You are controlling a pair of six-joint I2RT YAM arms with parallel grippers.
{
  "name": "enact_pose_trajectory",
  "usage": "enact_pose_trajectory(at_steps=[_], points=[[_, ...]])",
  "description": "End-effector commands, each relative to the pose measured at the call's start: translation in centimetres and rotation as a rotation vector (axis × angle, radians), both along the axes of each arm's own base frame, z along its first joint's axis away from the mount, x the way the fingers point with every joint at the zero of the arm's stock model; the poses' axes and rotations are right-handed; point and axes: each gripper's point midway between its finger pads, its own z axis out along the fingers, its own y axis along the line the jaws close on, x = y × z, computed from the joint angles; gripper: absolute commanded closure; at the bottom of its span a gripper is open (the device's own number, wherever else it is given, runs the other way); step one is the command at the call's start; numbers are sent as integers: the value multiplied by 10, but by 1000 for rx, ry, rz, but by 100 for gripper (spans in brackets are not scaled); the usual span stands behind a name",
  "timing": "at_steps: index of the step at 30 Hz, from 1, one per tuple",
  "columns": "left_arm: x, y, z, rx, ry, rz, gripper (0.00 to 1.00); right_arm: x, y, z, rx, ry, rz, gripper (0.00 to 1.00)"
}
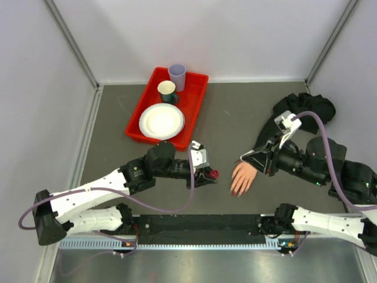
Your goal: Paint the nails
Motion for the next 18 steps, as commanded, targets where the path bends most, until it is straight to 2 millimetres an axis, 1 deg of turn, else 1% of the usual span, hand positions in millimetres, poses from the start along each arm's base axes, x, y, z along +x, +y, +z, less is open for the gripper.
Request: enact_pose_trajectory(at_steps=[1, 2, 3, 5, 6, 8, 12, 14, 18], points=[[-18, -5, 4, -26, -2, -123, 100, -21, 20, 19, 38, -9, 161, 100], [-19, -6, 0, -16, 7, -133, 100, -23, 22, 23, 49, -13, 178, 100], [-21, -6, -1, -13, 13, -146, 100, -25, 28, 23, 47, -7, 206, 100], [-21, -8, -4, -2, 21, -151, 100, -24, 33, 21, 35, -5, 213, 100], [-20, -8, -4, 0, 20, -148, 100, -27, 39, 17, 23, 11, 244, 100], [-19, -9, -7, 12, 25, -147, 100, -26, 42, 13, 8, 16, 252, 100], [-19, -10, -8, 19, 30, -146, 100, -28, 53, 3, -14, 43, 290, 100], [-17, -9, -9, 23, 29, -138, 100, -27, 56, -7, -47, 64, 295, 100], [-18, -9, -8, 19, 27, -137, 100, -22, 57, -15, -63, 65, 272, 100]])
